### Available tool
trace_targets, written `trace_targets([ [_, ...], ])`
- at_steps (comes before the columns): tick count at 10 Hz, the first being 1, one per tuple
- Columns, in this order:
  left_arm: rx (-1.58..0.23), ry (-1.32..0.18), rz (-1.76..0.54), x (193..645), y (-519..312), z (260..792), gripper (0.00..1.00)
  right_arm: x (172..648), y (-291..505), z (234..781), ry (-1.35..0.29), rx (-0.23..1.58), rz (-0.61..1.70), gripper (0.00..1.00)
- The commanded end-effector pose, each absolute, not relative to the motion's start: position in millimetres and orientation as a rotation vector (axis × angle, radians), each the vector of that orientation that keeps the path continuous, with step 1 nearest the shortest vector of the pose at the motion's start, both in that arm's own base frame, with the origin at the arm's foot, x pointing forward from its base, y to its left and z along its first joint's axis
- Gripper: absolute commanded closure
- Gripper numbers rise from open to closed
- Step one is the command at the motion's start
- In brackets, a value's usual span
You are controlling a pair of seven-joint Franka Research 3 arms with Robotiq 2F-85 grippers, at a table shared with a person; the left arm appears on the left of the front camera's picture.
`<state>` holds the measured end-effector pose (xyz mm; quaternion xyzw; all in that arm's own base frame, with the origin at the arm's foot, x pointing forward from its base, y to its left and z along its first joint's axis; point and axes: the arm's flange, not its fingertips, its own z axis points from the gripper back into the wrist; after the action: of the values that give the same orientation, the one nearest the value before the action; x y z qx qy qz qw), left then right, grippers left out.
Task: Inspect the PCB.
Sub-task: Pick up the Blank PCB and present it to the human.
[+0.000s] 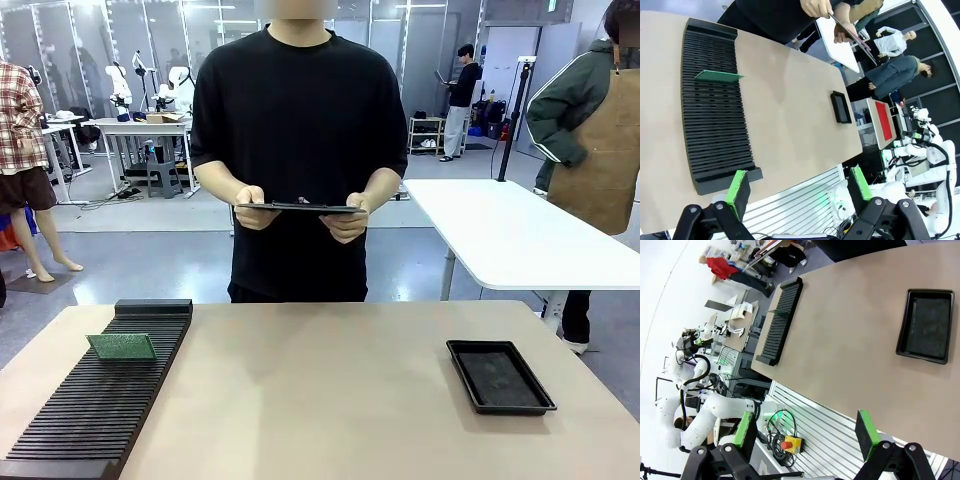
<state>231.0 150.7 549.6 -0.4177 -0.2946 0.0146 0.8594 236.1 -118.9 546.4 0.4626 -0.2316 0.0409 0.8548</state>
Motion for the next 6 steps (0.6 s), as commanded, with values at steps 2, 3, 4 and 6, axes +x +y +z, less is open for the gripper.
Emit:
trace_targets([
  [2, -0.887, -0.618, 0.021, 231.5, 149.7, 549.3, 0.00, 236.7, -118.7, 546.1, -0.494, 0.969, 0.103, 0.00],
  [3, -0.877, -0.618, 0.030, 231.0, 150.6, 549.6, 0.00, 236.7, -118.7, 546.1, -0.494, 0.969, 0.103, 0.00],
  [4, -0.759, -0.604, -0.003, 238.0, 140.1, 564.5, 0.00, 236.7, -118.7, 546.1, -0.494, 0.969, 0.103, 0.00],
  [6, -0.569, -0.591, -0.122, 252.4, 124.2, 590.4, 0.00, 236.7, -118.7, 546.1, -0.494, 0.969, 0.103, 0.00],
])
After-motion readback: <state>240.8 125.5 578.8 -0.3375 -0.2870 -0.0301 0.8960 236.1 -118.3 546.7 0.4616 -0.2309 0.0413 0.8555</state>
